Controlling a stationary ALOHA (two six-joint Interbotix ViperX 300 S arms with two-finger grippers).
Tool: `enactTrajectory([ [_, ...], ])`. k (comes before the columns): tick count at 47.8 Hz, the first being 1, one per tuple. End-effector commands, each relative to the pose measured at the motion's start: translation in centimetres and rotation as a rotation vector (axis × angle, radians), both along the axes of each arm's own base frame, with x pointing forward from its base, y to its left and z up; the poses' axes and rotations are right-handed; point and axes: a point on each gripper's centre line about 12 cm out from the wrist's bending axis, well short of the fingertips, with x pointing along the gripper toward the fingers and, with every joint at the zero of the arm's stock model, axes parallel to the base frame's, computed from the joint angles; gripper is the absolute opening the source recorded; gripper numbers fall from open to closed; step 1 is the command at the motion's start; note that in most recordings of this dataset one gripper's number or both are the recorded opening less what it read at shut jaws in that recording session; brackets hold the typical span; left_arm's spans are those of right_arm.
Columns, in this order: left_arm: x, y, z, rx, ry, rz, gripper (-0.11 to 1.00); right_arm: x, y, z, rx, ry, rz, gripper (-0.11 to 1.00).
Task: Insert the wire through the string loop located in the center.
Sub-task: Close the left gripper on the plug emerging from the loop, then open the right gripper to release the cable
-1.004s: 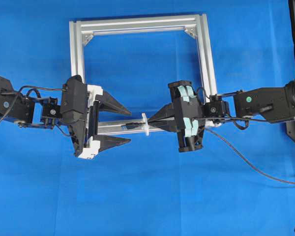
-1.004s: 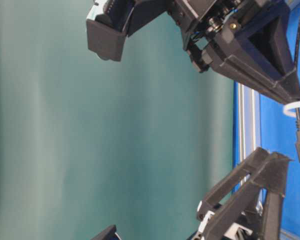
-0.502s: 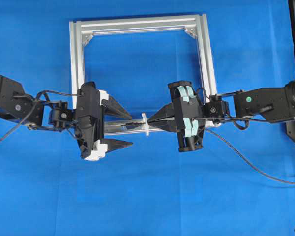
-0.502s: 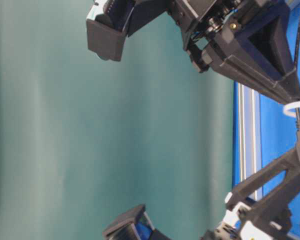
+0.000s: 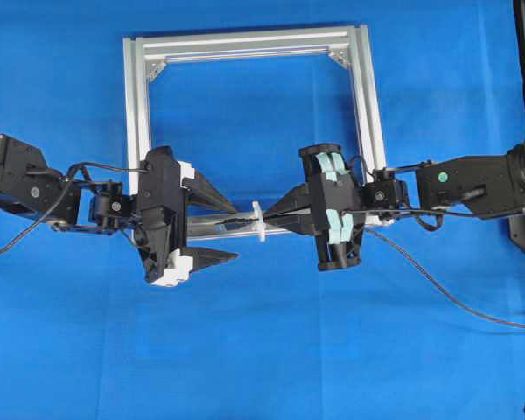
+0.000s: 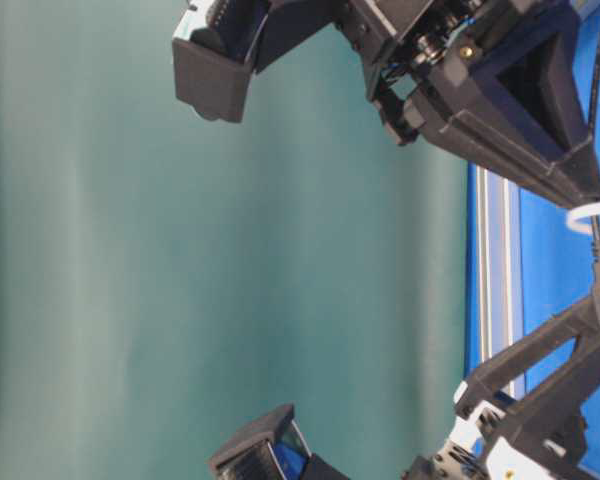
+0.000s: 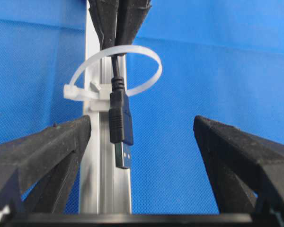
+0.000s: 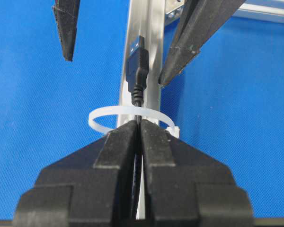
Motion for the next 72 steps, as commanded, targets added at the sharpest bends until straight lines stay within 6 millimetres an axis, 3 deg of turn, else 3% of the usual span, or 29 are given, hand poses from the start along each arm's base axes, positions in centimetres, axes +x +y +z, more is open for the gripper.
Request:
enactTrajectory([
  [1, 0.61, -0.03, 1.12, -0.004, -0.041, 0.000, 0.93, 0.56, 0.03, 1.05, 0.001, -0.038, 0.001, -0.02],
  [39, 0.86, -0.05, 1.26, -0.007, -0.044, 0.002, 0.89, 0.59, 0.04, 1.08, 0.000, -0.038, 0.002, -0.02],
  [43, 1.11, -0.07, 1.44, -0.009, -0.056, 0.003, 0.76, 0.59, 0.10, 1.08, 0.000, -0.038, 0.004, -0.02],
  [51, 1.19, -0.08, 1.51, -0.004, -0.064, 0.001, 0.26, 0.54, 0.09, 1.02, 0.000, -0.035, 0.004, -0.02],
  [55, 1.08, -0.07, 1.43, -0.007, -0.058, 0.002, 0.08, 0.58, 0.09, 1.06, 0.000, -0.037, 0.004, -0.02],
  [72, 1.15, -0.08, 1.41, -0.007, -0.055, 0.001, 0.08, 0.60, 0.04, 1.10, 0.000, -0.040, 0.002, -0.02],
])
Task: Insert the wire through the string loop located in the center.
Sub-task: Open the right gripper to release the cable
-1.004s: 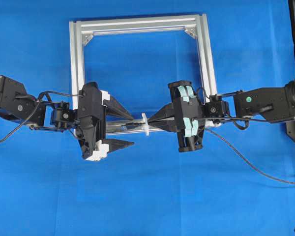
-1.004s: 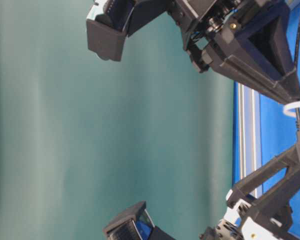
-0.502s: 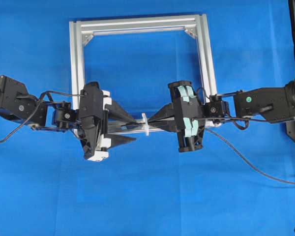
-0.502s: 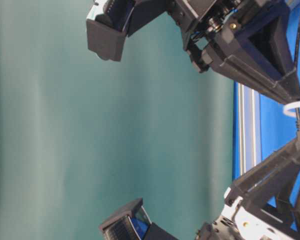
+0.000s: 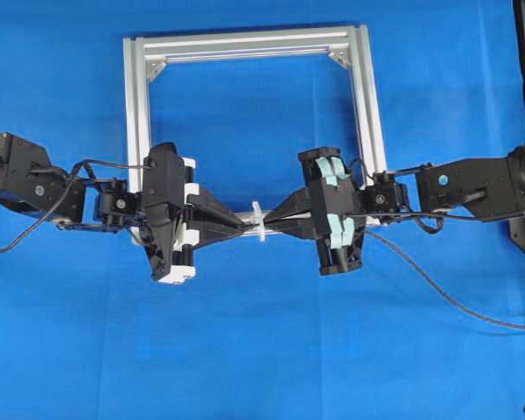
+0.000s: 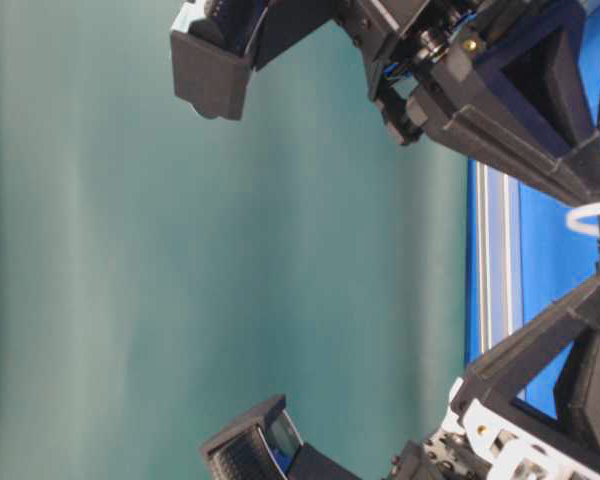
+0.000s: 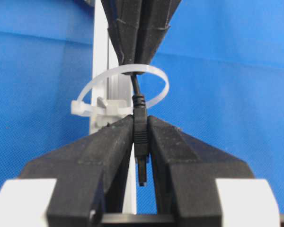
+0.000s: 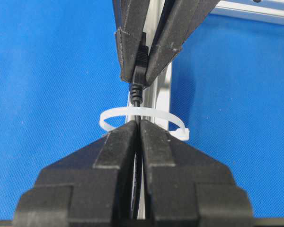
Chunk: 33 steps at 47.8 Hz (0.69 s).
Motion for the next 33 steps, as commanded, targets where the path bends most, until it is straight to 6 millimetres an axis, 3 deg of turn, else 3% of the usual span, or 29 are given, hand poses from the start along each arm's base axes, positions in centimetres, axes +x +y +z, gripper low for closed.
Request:
enactTrajectory([
  [1, 0.47, -0.19, 1.06, -0.002, -0.035, -0.005, 0.08, 0.62, -0.20, 1.15, 0.003, -0.041, -0.007, -0.02],
  [14, 0.47, -0.19, 1.00, -0.002, -0.034, -0.005, 0.08, 0.59, -0.21, 1.16, 0.003, -0.038, -0.007, -0.02],
  [17, 0.51, -0.20, 1.04, -0.002, -0.035, -0.005, 0.08, 0.58, -0.20, 1.15, 0.003, -0.037, -0.007, 0.04],
  [22, 0.51, -0.20, 1.04, -0.002, -0.035, -0.005, 0.08, 0.62, -0.21, 1.19, 0.005, -0.038, -0.009, 0.27],
  [29, 0.47, -0.19, 1.06, -0.002, -0.035, -0.005, 0.08, 0.62, -0.22, 1.12, 0.005, -0.035, -0.010, 0.74],
  [33, 0.47, -0.19, 1.00, -0.002, -0.034, -0.005, 0.08, 0.65, -0.23, 1.21, 0.007, -0.036, -0.012, 0.93],
])
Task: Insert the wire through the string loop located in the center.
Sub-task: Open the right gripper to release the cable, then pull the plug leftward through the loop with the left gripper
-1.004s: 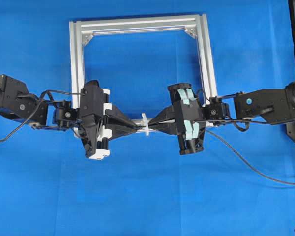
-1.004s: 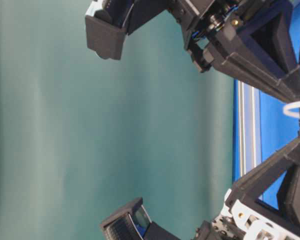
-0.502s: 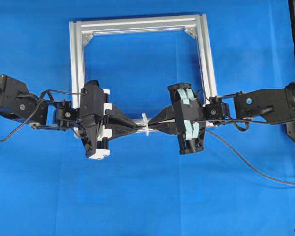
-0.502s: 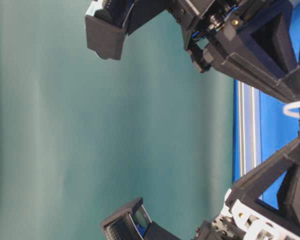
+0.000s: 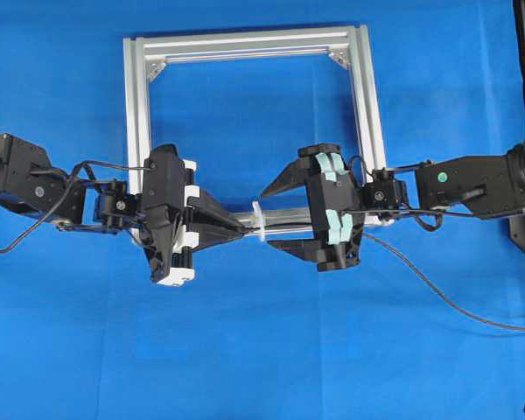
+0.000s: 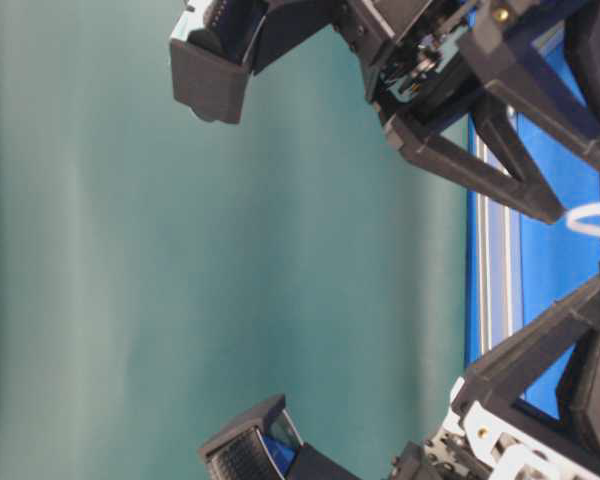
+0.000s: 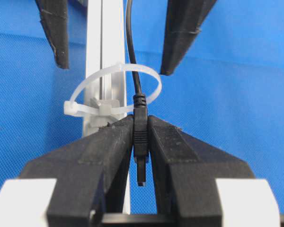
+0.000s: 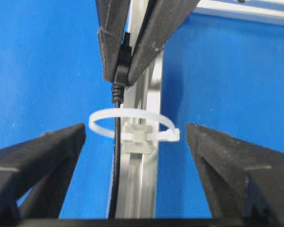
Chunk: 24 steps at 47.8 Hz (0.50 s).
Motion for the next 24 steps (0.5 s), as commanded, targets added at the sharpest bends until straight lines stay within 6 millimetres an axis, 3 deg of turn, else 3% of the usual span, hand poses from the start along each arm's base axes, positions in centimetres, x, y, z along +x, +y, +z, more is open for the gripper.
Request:
enactTrajectory([
  [1, 0.5, -0.1, 0.9, -0.003, -0.032, -0.003, 0.08, 0.6, 0.0, 1.0, 0.003, -0.034, -0.001, 0.96],
  [24, -0.5, 0.0, 1.2, -0.002, -0.029, -0.004, 0.08, 0.5, 0.0, 1.0, 0.005, -0.030, -0.003, 0.97],
])
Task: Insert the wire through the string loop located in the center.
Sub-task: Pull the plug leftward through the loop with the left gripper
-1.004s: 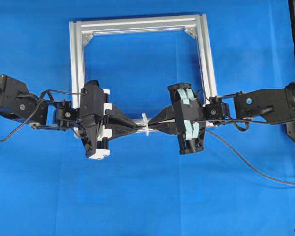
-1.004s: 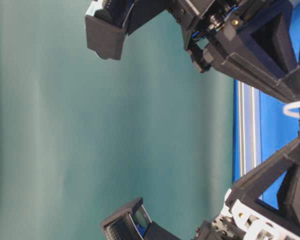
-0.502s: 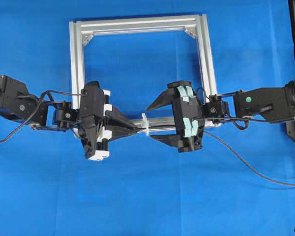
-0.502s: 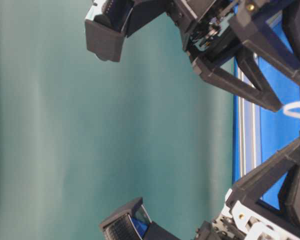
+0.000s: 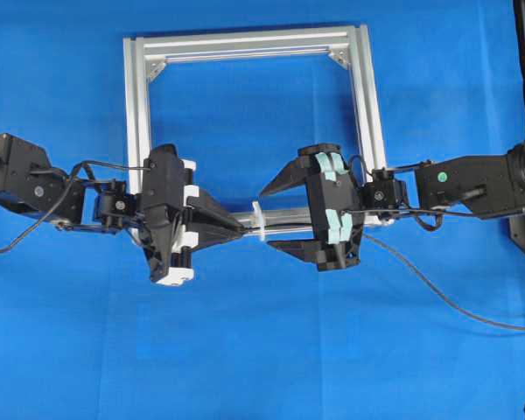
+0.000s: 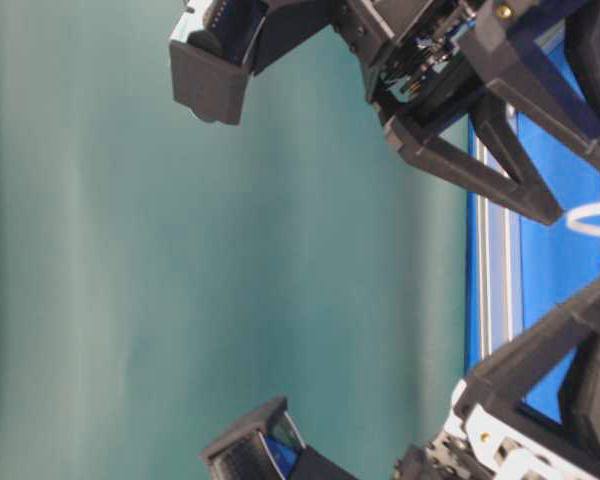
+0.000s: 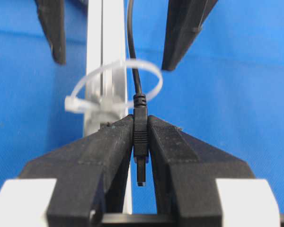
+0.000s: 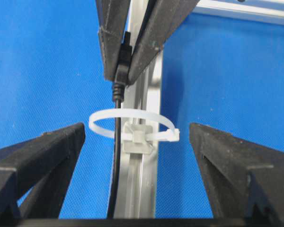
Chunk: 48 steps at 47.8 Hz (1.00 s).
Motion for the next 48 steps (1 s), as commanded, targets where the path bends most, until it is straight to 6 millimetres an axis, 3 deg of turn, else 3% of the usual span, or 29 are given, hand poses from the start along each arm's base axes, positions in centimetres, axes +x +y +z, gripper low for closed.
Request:
enactTrajectory([
  [1, -0.3, -0.1, 1.5, -0.002, -0.040, -0.006, 0.08, 0.5, 0.0, 1.0, 0.004, -0.032, -0.002, 0.97],
  [41, -14.1, 0.9, 1.6, -0.050, 0.012, -0.013, 0.08, 0.7, 0.0, 1.1, 0.002, -0.023, -0.003, 0.97],
  [48, -15.2, 0.9, 1.6, -0.050, 0.013, -0.021, 0.08, 0.7, 0.0, 1.1, -0.001, -0.023, 0.000, 0.97],
])
